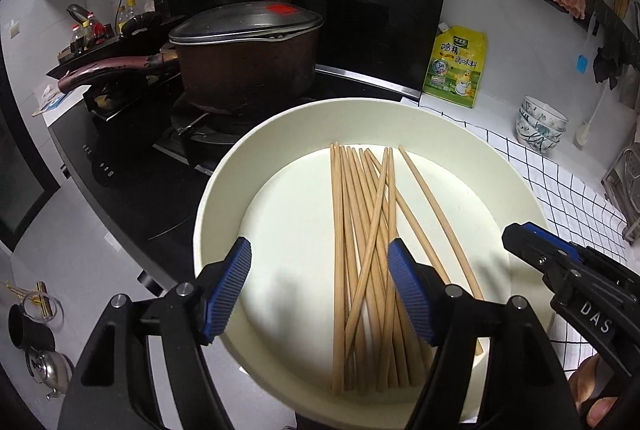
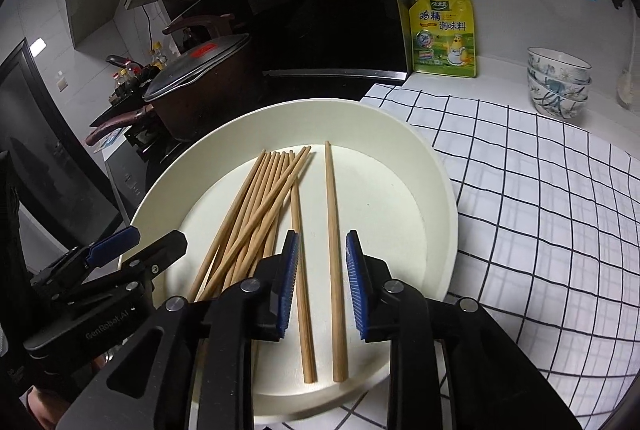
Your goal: Organize utensils
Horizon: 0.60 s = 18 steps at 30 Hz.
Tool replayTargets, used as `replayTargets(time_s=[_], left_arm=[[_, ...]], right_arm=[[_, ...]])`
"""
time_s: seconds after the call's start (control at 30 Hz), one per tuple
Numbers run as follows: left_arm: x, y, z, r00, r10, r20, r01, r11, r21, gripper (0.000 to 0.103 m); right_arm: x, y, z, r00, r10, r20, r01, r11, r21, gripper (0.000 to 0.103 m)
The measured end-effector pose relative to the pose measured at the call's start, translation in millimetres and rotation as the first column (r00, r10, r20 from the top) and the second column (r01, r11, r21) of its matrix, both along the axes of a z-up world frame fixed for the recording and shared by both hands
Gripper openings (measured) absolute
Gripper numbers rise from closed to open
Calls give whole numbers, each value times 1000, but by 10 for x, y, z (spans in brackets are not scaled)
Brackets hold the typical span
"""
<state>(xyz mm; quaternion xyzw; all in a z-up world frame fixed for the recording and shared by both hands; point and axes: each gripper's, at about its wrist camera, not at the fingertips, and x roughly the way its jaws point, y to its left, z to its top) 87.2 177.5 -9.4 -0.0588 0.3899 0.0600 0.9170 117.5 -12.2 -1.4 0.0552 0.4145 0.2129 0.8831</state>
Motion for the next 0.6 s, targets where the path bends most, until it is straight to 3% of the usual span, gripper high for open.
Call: replayTargets(time_s=[0.6], left_arm=[[-356, -88, 217, 998, 5, 61, -6, 1000, 24, 91]], right_arm=[[-371, -119, 191, 997, -44, 65, 45, 999, -16, 52]])
